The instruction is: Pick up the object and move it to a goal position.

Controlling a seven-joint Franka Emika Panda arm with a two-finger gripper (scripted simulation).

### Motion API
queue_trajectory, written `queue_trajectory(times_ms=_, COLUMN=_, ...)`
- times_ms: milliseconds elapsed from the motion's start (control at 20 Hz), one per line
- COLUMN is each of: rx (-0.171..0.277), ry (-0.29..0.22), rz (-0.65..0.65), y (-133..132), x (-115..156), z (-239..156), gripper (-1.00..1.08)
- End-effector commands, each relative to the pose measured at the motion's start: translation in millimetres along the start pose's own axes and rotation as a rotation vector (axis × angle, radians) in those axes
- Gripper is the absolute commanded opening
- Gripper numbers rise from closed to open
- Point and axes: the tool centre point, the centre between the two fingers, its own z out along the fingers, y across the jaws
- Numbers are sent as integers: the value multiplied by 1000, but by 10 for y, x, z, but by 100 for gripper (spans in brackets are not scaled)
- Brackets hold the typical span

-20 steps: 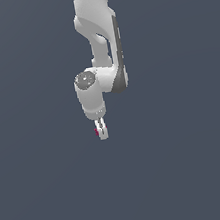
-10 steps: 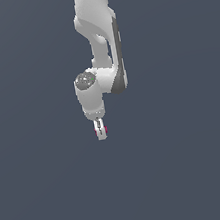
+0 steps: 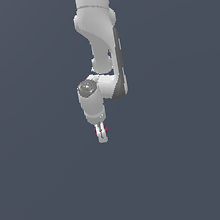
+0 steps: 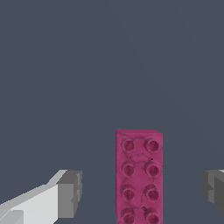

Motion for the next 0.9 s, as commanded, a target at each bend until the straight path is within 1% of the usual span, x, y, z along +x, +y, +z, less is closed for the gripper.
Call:
queue_trajectory(times_ms=0, rx=0, ry=0, rz=1, y=0, x=-1, z=101, gripper=100)
queue_trajectory(times_ms=250, rx=1, ry=0, rz=1, y=-5, x=0, z=173, gripper=100)
queue_trajectory(times_ms=300, rx=1, ry=0, rz=1, y=-5, x=0, z=173, gripper=-100)
queue_trajectory(times_ms=850, rx=2, ry=1, rz=1, y=-10, x=1, z=167, gripper=-100)
